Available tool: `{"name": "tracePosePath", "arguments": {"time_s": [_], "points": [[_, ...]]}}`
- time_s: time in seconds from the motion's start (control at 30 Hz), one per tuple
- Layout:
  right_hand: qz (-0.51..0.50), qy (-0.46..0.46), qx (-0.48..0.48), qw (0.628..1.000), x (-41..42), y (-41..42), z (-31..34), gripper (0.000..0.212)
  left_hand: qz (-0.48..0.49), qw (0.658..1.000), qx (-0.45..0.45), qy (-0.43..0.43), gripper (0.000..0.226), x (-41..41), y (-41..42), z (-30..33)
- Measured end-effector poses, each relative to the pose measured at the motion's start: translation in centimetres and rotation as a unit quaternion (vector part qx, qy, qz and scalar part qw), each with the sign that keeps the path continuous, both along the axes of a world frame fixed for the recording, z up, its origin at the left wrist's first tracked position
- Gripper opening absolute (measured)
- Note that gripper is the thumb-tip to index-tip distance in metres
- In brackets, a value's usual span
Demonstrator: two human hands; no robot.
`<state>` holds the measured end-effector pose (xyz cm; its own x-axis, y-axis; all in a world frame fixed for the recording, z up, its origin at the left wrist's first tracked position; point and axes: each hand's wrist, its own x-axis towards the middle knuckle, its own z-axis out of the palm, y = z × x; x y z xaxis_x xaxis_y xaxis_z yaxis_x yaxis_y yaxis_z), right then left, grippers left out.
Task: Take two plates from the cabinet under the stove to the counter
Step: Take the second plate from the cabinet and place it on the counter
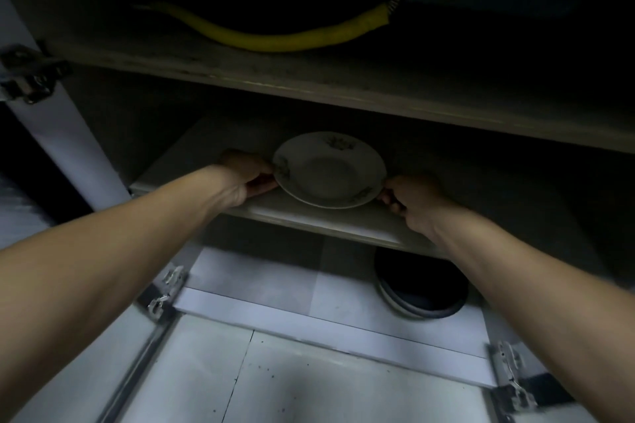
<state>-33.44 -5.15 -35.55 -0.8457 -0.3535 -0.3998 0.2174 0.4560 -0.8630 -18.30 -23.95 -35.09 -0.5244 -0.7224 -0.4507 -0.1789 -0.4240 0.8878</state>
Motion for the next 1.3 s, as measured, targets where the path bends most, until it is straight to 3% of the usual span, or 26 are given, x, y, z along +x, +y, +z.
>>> {"name": "tracePosePath", "arguments": {"time_s": [0.5,0.63,0.77,0.93,1.3], "points": [[0.025,0.002,0.007,1.000,1.8,1.5,1.8,0.036,0.016,1.000,0.008,0.001,0.023,2.6,2.4,1.9],[0.040,-0.011,-0.017,0.999,3.6,2.8,3.6,0.037,0.075,0.997,-0.007,-0.016,0.021,4.5,4.2,3.4],[0.066,0.006,0.033,0.997,6.2,4.1,5.6,0.035,0.108,0.993,-0.010,-0.037,0.019,7.6,6.1,5.1],[0.027,-0.001,0.032,0.999,9.9,5.4,7.5,0.009,0.137,0.989,0.014,-0.058,0.019,12.4,8.8,6.6],[0.120,0.023,0.001,0.992,18.3,9.1,15.9,0.020,0.219,0.971,0.003,-0.092,0.005,23.4,15.7,15.4]]}}
